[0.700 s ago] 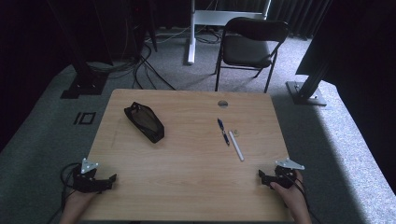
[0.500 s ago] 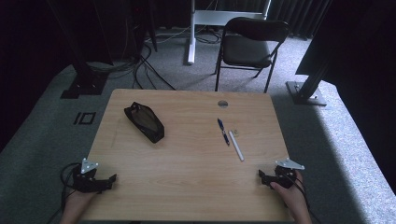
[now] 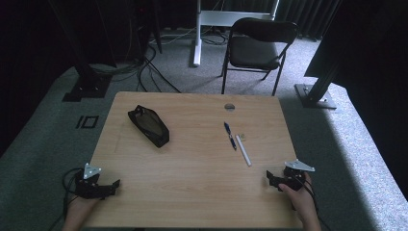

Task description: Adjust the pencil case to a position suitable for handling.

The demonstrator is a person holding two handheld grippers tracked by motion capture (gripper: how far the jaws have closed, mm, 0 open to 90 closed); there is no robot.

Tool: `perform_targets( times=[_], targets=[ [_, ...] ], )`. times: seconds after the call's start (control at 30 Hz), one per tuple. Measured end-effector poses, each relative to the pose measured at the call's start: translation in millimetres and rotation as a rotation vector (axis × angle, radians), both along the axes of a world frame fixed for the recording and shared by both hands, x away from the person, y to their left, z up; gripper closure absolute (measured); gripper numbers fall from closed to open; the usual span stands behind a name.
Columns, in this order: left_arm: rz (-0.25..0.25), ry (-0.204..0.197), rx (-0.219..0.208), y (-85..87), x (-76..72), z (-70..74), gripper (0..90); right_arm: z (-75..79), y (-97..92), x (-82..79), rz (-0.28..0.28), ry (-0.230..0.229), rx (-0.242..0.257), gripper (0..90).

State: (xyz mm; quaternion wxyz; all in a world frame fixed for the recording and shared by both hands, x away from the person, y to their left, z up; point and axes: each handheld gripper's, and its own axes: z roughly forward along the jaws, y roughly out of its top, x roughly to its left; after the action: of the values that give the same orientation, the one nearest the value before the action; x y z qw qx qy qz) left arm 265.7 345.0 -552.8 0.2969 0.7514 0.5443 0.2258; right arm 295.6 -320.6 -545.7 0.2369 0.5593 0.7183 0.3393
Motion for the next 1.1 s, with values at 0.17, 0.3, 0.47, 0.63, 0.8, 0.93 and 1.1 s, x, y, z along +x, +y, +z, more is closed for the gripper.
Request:
perform_targets(
  times=[0.17,0.3,0.47,0.63,0.8,0.93,1.1],
  targets=[
    [0.000,0.000,0.000,0.0,0.0,0.0,0.3,10.6,6.1,3.5,0.007,-0.029,0.020,12.7],
    [0.000,0.000,0.000,0.0,0.0,0.0,0.3,18.4,13.1,7.2,0.025,-0.041,0.029,12.7],
    [0.001,0.000,-0.001,-0.1,0.0,0.0,0.3,24.4,23.3,12.7,0.048,-0.064,0.044,12.7],
    [0.001,-0.001,-0.002,-0.1,0.0,0.0,0.3,27.1,35.7,17.1,0.083,-0.068,0.042,12.7],
    [0.001,-0.001,-0.002,-0.1,0.0,0.0,0.2,33.1,48.3,21.4,0.115,-0.088,0.048,12.7],
    [0.001,0.000,-0.001,-0.1,0.0,0.0,0.3,33.1,58.9,25.3,0.138,-0.092,0.045,12.7],
    [0.001,-0.001,-0.002,-0.1,0.0,0.0,0.3,34.2,71.5,29.0,0.166,-0.101,0.050,12.7]
  ],
)
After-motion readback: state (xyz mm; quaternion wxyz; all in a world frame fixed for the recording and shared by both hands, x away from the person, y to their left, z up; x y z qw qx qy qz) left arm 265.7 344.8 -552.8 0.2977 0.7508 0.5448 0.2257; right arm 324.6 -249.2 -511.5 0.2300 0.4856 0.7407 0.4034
